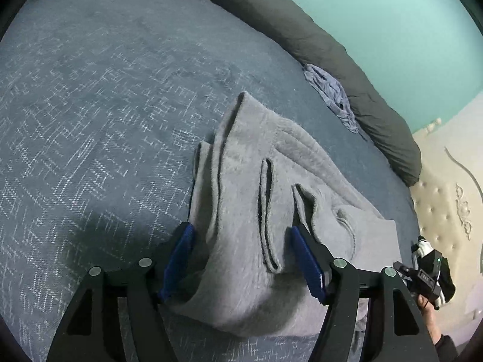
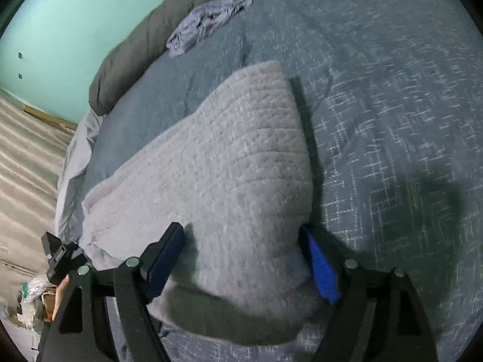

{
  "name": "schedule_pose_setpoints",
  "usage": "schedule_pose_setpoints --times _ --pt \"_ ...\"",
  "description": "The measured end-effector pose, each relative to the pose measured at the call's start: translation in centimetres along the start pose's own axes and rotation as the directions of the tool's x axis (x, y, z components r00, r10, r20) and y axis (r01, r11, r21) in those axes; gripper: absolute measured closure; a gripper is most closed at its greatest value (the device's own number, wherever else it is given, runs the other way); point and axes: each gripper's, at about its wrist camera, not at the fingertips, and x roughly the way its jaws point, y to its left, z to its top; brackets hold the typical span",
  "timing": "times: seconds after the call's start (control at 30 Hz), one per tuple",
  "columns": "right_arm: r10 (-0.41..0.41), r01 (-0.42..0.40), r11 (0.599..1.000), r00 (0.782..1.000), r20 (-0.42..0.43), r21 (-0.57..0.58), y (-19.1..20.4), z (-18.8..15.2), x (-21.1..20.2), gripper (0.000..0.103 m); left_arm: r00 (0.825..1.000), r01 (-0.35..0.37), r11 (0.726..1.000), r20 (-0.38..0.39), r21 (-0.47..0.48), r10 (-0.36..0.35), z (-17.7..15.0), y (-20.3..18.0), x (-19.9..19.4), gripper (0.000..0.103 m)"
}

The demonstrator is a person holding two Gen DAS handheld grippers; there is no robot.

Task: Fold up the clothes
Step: 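Grasp the sweatshirt edge with the right gripper and lift it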

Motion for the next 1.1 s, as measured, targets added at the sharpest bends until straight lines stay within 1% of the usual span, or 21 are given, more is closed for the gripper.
schedule_pose_setpoints --times 0.07,0.1,0.13,0.17,0.2,0.23,0.27,0.33,0.53,0.6,0.7,0.77,0.87,1.0,1.1 --pt "-0.048 0.047 0.998 0.999 -0.005 -0.036 0.5 0.0 0.4 0.025 1.000 -0.008 1.000 -0.003 0.006 0.008 -0.1 -0.3 0.2 0.035" --pt "-0.072 0.071 0.996 0.997 -0.006 -0.055 0.8 0.0 0.6 0.027 1.000 -0.009 1.000 -0.005 0.009 0.009 -0.1 -0.5 0.2 0.038" --pt "-0.092 0.091 0.992 0.996 0.001 -0.086 1.4 -0.1 0.5 0.035 1.000 -0.002 1.000 -0.011 0.017 0.002 0.1 -0.9 0.5 0.050" --pt "-0.097 0.097 0.989 0.995 0.008 -0.113 1.9 -0.3 0.4 0.050 1.000 -0.007 0.999 -0.015 0.031 0.007 0.2 -1.3 0.6 0.061" --pt "-0.102 0.103 0.985 0.995 0.015 -0.139 2.4 -0.5 0.2 0.057 1.000 -0.020 0.999 -0.014 0.048 0.021 0.2 -1.6 0.6 0.065" --pt "-0.089 0.091 0.984 0.996 0.023 -0.150 2.8 -0.6 0.0 0.070 0.999 -0.029 0.998 -0.014 0.060 0.030 0.2 -1.9 0.6 0.070" --pt "-0.075 0.079 0.984 0.997 0.030 -0.162 3.1 -0.8 -0.3 0.075 0.999 -0.037 0.997 -0.013 0.072 0.038 0.2 -2.2 0.6 0.077" --pt "-0.074 0.080 0.982 0.996 0.045 -0.170 3.5 -0.9 -0.9 0.079 0.999 -0.034 0.997 -0.014 0.075 0.035 0.4 -2.7 0.2 0.082" --pt "-0.039 0.055 0.984 0.994 0.101 -0.169 4.0 -0.3 -4.8 0.083 1.000 -0.010 0.996 -0.019 0.088 0.012 0.8 -5.0 -1.3 0.085" --pt "-0.047 0.069 0.983 0.991 0.128 -0.172 4.2 0.2 -6.8 0.084 1.000 -0.005 0.995 -0.006 0.100 0.005 0.8 -6.5 -2.1 0.085" --pt "-0.050 0.078 0.979 0.987 0.151 -0.188 3.9 1.3 -10.0 0.085 1.000 0.026 0.991 0.003 0.133 -0.027 0.5 -9.5 -3.3 0.086" --pt "-0.060 0.098 0.972 0.983 0.174 -0.215 4.4 1.6 -12.3 0.085 0.999 0.050 0.990 -0.015 0.133 -0.048 0.2 -11.0 -3.4 0.086" --pt "-0.098 0.143 0.969 0.972 0.213 -0.203 5.0 2.2 -15.0 0.086 0.995 0.090 0.985 -0.044 0.145 -0.085 -0.9 -13.6 -3.6 0.086" --pt "-0.130 0.178 0.966 0.960 0.246 -0.186 3.9 2.4 -19.7 0.086 0.985 0.164 0.975 -0.070 0.150 -0.155 -3.4 -16.8 -4.2 0.085" --pt "-0.155 0.208 0.960 0.952 0.264 -0.186 2.7 1.8 -22.8 0.086 0.977 0.199 0.969 -0.104 0.144 -0.185 -5.4 -18.3 -3.7 0.086"
